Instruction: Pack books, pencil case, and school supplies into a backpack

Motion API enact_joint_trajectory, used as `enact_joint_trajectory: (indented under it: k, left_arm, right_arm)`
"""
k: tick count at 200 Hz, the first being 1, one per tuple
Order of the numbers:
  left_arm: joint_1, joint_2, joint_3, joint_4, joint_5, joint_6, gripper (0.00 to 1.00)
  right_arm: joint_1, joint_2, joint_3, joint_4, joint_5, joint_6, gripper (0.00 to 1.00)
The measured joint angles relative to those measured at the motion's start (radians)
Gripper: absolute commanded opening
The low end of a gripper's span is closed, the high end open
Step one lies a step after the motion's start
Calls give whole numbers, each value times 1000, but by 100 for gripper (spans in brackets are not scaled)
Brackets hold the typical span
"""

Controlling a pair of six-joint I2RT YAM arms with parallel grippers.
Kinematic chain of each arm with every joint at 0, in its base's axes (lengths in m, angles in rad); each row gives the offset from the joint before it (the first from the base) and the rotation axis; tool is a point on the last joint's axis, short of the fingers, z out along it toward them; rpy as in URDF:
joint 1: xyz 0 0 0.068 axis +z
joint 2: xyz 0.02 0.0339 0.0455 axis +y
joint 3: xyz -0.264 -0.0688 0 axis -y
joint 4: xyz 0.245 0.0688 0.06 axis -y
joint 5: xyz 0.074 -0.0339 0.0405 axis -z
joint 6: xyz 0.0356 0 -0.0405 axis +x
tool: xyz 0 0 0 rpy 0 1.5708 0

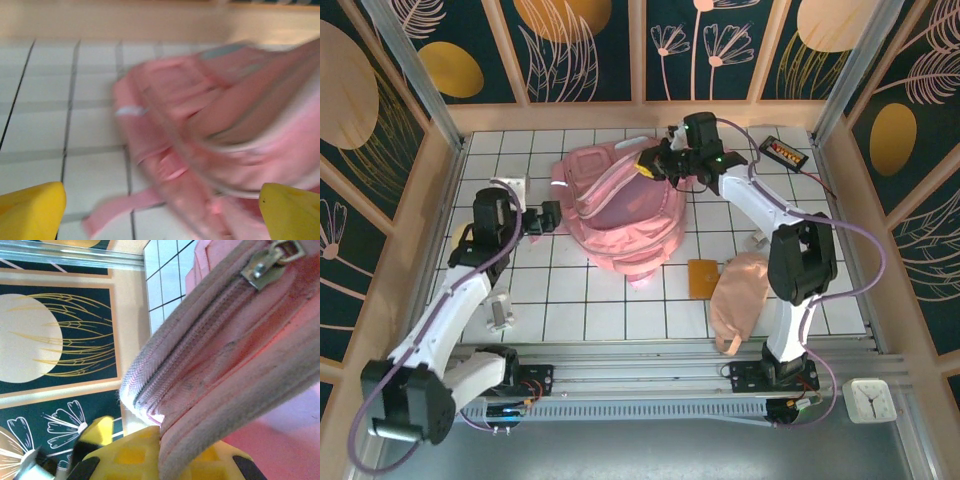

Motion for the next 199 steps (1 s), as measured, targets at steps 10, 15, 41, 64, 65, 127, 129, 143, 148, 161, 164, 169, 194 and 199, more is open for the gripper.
enact_joint_trajectory:
  k: [10,15,41,64,65,127,129,143,148,161,164,169,194,199]
  left_arm:
    - [-64,4,16,24,16,53,98]
    - [-95,17,31,32,24,77,99]
    - [-190,150,96,51,8,182,99]
    - [-245,282,158,43,-69,263,99]
    - [-246,286,160,43,-73,266,99]
    - [-268,559,432,-10,-278,362,39]
    - [-268,567,441,-16,-277,360,32]
    - [-278,614,499,-67,-274,358,0]
    - [-284,631,519,-85,-269,354,0]
    - [-296,667,560,-122,-252,346,0]
    - [-298,674,567,-132,-248,341,0]
    - [-301,682,577,-146,-242,334,0]
    - [-291,726,634,-197,-237,286,0]
    - [-288,734,649,-209,-237,273,0]
  right_arm:
    - [3,20,31,-2,-8,1,0]
    - [5,28,43,-2,-9,0,0]
    - [18,53,90,-9,-15,0,0]
    - [29,55,95,-10,-16,0,0]
    - [30,55,95,-10,-16,0,0]
    - [35,54,73,3,-23,0,0]
    - [35,54,72,5,-23,0,0]
    - [30,54,57,27,-21,0,0]
    - [26,54,50,35,-19,0,1]
    - [14,53,30,48,-19,0,18]
    - [12,52,26,48,-17,0,22]
    - [7,50,17,47,-20,-6,30]
    - [-39,-13,1,-85,-15,-99,63]
    - [-52,-36,2,-134,13,-120,69]
